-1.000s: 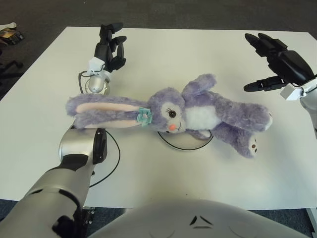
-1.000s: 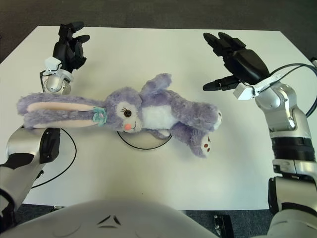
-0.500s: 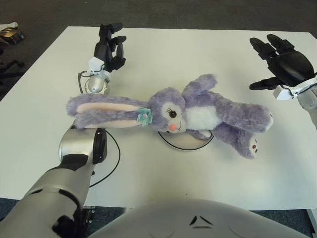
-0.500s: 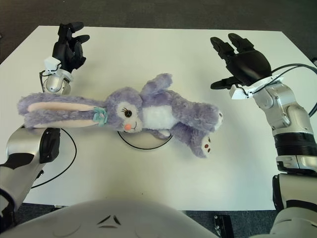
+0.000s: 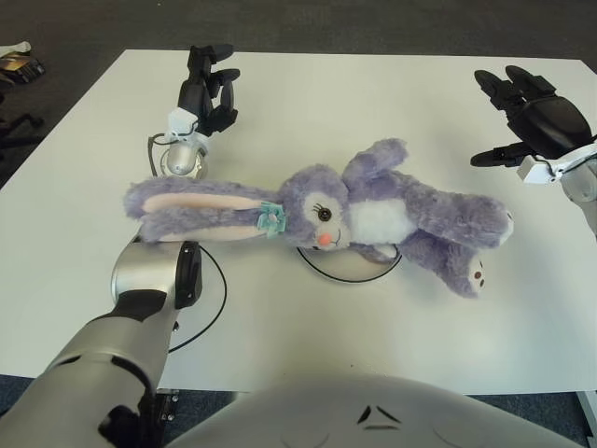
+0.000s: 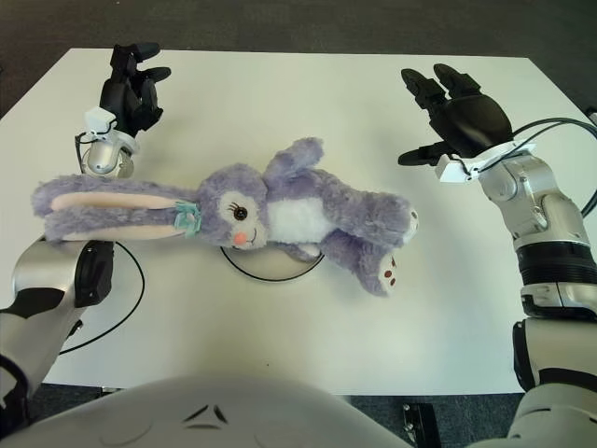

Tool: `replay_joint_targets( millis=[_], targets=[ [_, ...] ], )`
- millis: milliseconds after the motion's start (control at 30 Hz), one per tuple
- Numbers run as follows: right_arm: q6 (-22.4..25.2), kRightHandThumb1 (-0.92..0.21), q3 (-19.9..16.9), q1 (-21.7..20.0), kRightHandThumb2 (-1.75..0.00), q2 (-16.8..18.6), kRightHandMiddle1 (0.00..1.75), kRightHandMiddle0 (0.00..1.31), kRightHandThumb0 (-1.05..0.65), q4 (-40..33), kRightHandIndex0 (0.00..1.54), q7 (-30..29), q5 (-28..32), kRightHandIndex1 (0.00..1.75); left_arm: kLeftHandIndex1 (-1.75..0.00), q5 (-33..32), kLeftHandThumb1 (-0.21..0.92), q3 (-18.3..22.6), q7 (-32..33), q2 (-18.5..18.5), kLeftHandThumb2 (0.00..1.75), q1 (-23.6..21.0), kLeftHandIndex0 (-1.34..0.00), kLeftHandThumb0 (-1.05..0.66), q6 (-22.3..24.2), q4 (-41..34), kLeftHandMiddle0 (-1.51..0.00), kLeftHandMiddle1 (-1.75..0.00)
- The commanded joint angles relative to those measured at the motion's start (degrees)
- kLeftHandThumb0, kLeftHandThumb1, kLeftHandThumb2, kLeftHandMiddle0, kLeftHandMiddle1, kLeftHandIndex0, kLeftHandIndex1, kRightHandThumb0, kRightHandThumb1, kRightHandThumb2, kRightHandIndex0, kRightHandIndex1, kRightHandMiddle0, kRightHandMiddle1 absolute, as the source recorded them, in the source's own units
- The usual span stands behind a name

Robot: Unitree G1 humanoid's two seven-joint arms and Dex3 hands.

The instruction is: Put the doll into the plate.

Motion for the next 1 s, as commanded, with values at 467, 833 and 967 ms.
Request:
replay_joint_targets(
  millis=[467,833,967],
  targets=[
    [23.79,-0.82,-8.74,2.40,-0.43,17.88,0.68,0.00,-0.74,-10.42,0.18,4.17,23.67,0.09,-1.15,0.63,0.92,-0.78,1.75,-0.62,0.69,1.24,0.00,-0.61,4.61,-1.32,-0.21,-1.03],
    [27.77,-0.57,-15.27,0.38,-0.88,27.61,1.16,0.00,-0.46,-7.60,0.11,4.93,39.90,1.03,-1.07,-1.43,0.92,-1.54,0.02,-2.25,0.69,3.70,0.00,-0.54,17.43,-8.88,-0.19,-1.03],
    [30.34,-0.52,-16.94,0.05,-0.99,30.05,1.37,0.00,-0.40,-8.58,0.12,4.61,44.17,1.17,-1.12,-2.16,0.92,-1.78,0.18,-3.24,0.70,5.83,0.00,-0.55,21.56,-13.87,-0.16,-1.05]
  ],
)
